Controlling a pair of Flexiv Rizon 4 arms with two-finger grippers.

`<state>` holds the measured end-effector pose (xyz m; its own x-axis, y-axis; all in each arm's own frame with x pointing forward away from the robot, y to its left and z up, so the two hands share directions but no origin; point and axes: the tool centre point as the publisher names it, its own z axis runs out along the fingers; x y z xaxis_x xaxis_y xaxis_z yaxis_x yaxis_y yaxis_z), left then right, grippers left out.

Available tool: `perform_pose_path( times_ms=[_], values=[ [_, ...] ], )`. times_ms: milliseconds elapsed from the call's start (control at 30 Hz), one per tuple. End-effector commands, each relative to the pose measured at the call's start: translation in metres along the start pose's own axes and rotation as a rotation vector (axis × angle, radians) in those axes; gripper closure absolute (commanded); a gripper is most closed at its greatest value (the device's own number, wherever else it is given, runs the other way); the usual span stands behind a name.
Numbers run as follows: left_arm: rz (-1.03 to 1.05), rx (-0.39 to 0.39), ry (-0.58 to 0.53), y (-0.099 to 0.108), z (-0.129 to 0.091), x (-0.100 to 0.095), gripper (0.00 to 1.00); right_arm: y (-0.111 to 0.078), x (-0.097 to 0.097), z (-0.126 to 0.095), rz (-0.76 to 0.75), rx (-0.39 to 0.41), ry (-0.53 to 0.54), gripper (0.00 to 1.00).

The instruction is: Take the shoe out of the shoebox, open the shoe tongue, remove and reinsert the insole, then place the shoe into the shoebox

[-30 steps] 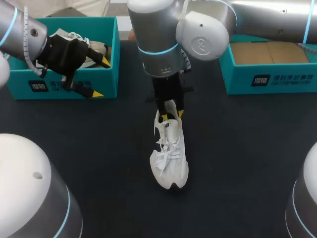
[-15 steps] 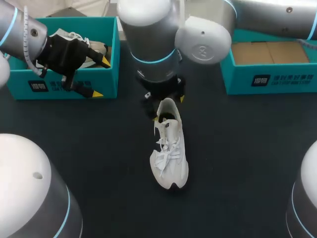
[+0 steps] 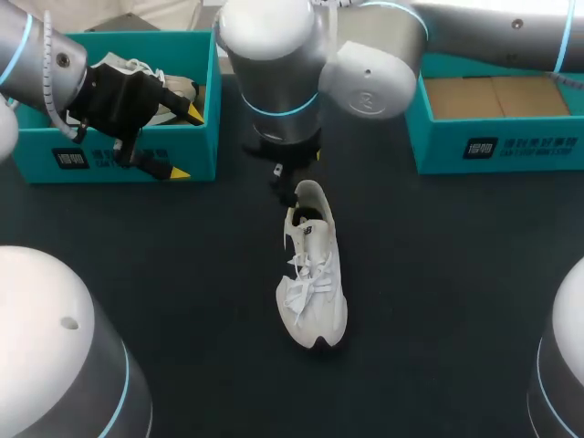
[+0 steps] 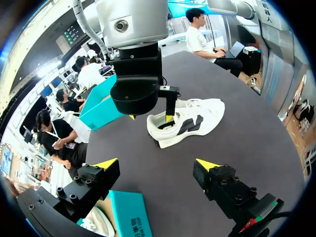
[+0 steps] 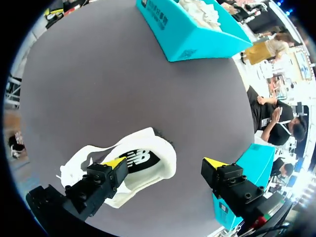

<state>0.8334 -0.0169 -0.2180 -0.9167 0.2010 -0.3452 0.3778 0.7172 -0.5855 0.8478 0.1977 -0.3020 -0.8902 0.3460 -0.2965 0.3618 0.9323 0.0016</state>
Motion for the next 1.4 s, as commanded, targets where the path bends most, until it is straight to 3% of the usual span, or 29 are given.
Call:
perform_pose_path(
  times_ms=[33,300,567,867,900,933,1067,1233,1400],
  values=[
    [0.001,-0.003,0.0,0.0,0.0,0.001,0.0,-0.001,-0.006,0.015,-0.402,-0.064,-0.02,0.0],
    [0.001,-0.003,0.0,0.0,0.0,0.001,0.0,-0.005,-0.013,0.036,-0.445,-0.073,-0.002,0.0],
    [0.001,-0.003,0.0,0.0,0.0,0.001,0.0,0.003,-0.011,0.056,-0.408,-0.071,0.029,0.16],
    [0.001,-0.003,0.0,0.0,0.0,0.001,0.0,0.007,-0.013,0.06,-0.391,-0.013,0.013,0.23],
    [0.001,-0.003,0.0,0.0,0.0,0.001,0.0,0.007,-0.012,0.063,-0.403,0.007,0.012,0.31],
    [0.001,-0.003,0.0,0.0,0.0,0.001,0.0,0.006,-0.011,0.064,-0.408,0.019,0.018,0.52],
    [0.001,-0.003,0.0,0.0,0.0,0.001,0.0,0.003,-0.007,0.069,-0.405,0.043,0.025,0.98],
    [0.001,-0.003,0.0,0.0,0.0,0.001,0.0,-0.002,-0.003,0.076,-0.352,0.086,-0.003,1.0],
    [0.001,-0.003,0.0,0.0,0.0,0.001,0.0,-0.012,-0.01,0.058,-0.299,0.124,-0.03,1.0]
  ],
)
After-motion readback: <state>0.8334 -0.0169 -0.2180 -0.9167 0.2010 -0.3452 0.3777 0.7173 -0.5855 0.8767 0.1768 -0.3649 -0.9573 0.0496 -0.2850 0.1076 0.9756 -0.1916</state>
